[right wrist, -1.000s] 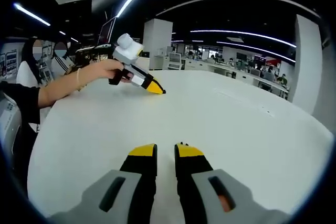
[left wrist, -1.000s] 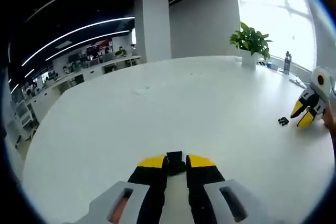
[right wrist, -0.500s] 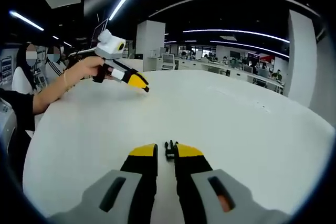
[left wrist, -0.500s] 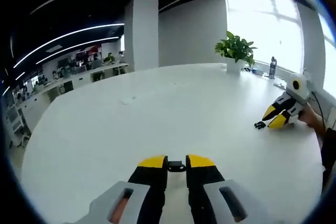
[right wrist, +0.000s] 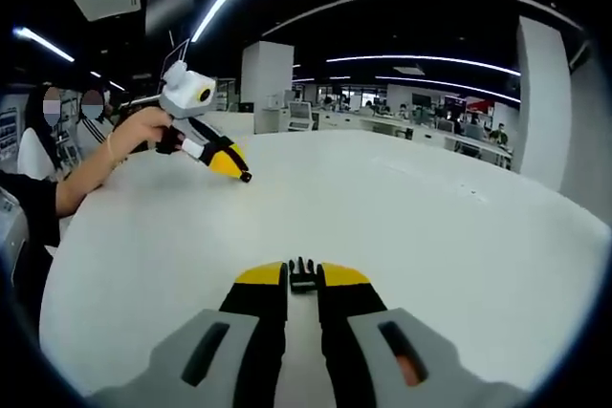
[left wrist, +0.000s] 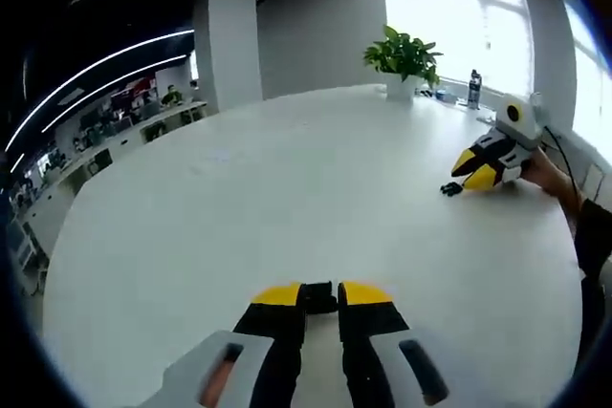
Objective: Snap the two parts of the plastic buckle together until the buckle closes and remains connected.
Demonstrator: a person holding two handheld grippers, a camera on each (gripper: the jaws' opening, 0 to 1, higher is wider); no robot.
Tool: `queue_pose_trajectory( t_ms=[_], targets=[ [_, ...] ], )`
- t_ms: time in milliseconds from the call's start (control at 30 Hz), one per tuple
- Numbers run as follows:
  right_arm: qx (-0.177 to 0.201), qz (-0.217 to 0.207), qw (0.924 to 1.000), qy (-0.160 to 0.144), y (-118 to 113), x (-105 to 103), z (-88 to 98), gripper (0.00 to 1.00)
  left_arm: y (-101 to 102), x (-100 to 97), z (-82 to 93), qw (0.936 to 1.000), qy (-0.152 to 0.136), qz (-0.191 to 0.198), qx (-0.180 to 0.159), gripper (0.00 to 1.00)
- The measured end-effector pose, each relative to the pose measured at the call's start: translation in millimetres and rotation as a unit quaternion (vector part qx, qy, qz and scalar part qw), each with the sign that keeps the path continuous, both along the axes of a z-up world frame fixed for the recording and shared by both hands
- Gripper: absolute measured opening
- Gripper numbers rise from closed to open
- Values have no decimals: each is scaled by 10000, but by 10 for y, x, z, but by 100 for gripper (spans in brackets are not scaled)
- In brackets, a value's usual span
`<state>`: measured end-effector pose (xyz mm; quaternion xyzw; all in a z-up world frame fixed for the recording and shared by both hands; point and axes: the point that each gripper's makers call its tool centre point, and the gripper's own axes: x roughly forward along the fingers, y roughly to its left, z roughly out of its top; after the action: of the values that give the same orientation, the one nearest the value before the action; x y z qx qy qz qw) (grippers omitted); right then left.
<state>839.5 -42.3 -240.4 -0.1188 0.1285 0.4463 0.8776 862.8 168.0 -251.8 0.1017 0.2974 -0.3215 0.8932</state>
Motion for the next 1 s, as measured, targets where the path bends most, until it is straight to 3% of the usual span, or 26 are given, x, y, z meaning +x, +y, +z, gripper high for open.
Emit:
queue_pose_trajectory(
  t_ms=[233, 433, 567, 1000],
  targets=[
    [-24, 19, 10000, 39, 7, -6, -17, 13, -57, -42, 4, 9996, 111, -52, -246, 10],
    [-44, 17, 10000, 45, 4, -4, -21, 13, 68, 41, 82, 9995, -172, 259, -79, 11],
    [-40, 27, 10000, 54, 7, -7, -22, 13, 228, 65, 54, 9982, -251, 452, 312, 10],
    [-38, 36, 10000, 55, 5, -9, -16, 13, 244, 35, -62, 9989, 61, 252, 378, 11]
  ],
)
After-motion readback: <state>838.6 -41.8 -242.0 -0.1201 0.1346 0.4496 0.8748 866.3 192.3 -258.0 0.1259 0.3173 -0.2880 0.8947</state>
